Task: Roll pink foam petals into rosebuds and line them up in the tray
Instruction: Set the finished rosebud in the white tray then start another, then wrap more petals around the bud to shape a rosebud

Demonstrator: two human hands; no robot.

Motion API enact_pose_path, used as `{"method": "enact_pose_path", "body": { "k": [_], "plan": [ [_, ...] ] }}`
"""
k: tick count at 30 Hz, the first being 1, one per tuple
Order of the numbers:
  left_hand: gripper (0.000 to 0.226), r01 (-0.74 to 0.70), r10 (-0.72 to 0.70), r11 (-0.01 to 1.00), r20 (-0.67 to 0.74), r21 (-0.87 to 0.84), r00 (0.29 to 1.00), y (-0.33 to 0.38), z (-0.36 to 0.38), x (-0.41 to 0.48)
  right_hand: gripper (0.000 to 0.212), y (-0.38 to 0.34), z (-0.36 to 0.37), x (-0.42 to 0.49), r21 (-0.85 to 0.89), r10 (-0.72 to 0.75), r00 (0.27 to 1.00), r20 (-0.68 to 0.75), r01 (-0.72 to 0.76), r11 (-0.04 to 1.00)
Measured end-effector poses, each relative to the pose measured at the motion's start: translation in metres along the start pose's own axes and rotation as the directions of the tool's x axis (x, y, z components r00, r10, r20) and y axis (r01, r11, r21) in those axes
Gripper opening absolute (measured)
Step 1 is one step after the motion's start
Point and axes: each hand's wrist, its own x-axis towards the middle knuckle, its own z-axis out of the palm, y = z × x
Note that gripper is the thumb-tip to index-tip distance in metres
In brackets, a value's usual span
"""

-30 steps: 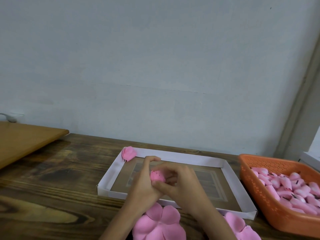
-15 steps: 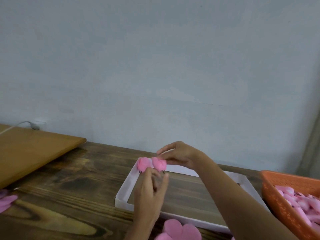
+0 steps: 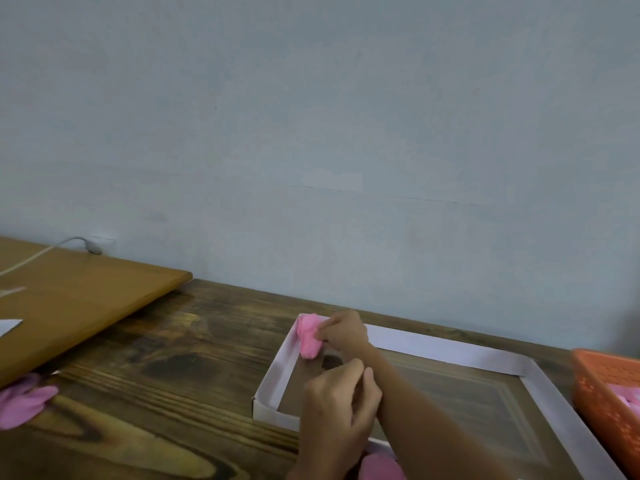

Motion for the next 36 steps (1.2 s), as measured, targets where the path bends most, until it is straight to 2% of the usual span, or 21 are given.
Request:
{"method": "enact_pose_path", "body": {
  "k": [3,6,11,14,18,19,25,29,32,34,36],
  "plan": [
    [0.038,-0.009,0.009,1.000,-0.001,0.008,1.000,0.000,-0.001,0.002,0.005,0.004,0.009,-0.003,-0.008,-0.054,0.998,-0.041,0.054,0.999],
    [0.038,0.018,-0.018,1.000,0.008,0.001,1.000,0.000,-0.001,0.002,0.005,0.002,0.014,-0.006,0.001,-0.062,0.997,-0.041,0.062,0.998],
    [0.040,0.050,-0.050,0.999,0.004,-0.003,0.999,-0.002,-0.001,0.002,0.008,0.000,0.020,-0.009,-0.029,-0.077,0.997,0.012,0.078,0.997],
    [0.039,0.060,-0.060,0.998,0.019,0.000,0.998,-0.002,-0.001,0.001,0.024,0.001,0.021,-0.009,-0.138,-0.136,0.990,-0.021,0.132,0.982],
    [0.039,0.051,-0.051,0.999,0.015,-0.010,0.999,-0.001,-0.001,0.002,0.011,0.002,0.022,-0.012,-0.202,-0.192,0.977,-0.094,0.170,0.964],
    [0.038,0.049,-0.049,0.999,0.013,-0.014,0.999,0.000,-0.002,0.003,0.014,0.002,0.021,-0.013,-0.214,-0.198,0.975,-0.100,0.174,0.961],
    [0.034,0.063,-0.063,0.998,0.009,0.004,0.998,0.001,-0.004,0.003,0.031,-0.015,-0.006,-0.032,-0.275,-0.227,0.974,-0.005,0.217,0.937],
    [0.036,0.037,-0.037,0.999,-0.003,0.037,0.999,-0.002,-0.007,0.002,0.031,-0.023,-0.087,-0.055,-0.362,-0.323,0.946,-0.004,0.299,0.883],
    [0.038,0.044,-0.044,0.999,0.002,0.011,0.999,-0.004,-0.007,0.003,0.019,-0.013,-0.197,-0.072,-0.539,-0.420,0.897,-0.134,0.290,0.791],
    [0.035,0.027,-0.027,0.999,0.005,0.023,1.000,-0.002,-0.007,0.005,0.012,0.005,-0.280,-0.084,-0.654,-0.430,0.865,-0.257,0.172,0.737],
    [0.033,0.021,-0.022,1.000,0.017,0.020,1.000,-0.001,-0.006,0.003,0.016,0.036,-0.359,-0.094,-0.731,-0.344,0.871,-0.352,-0.026,0.682]
  ]
}}
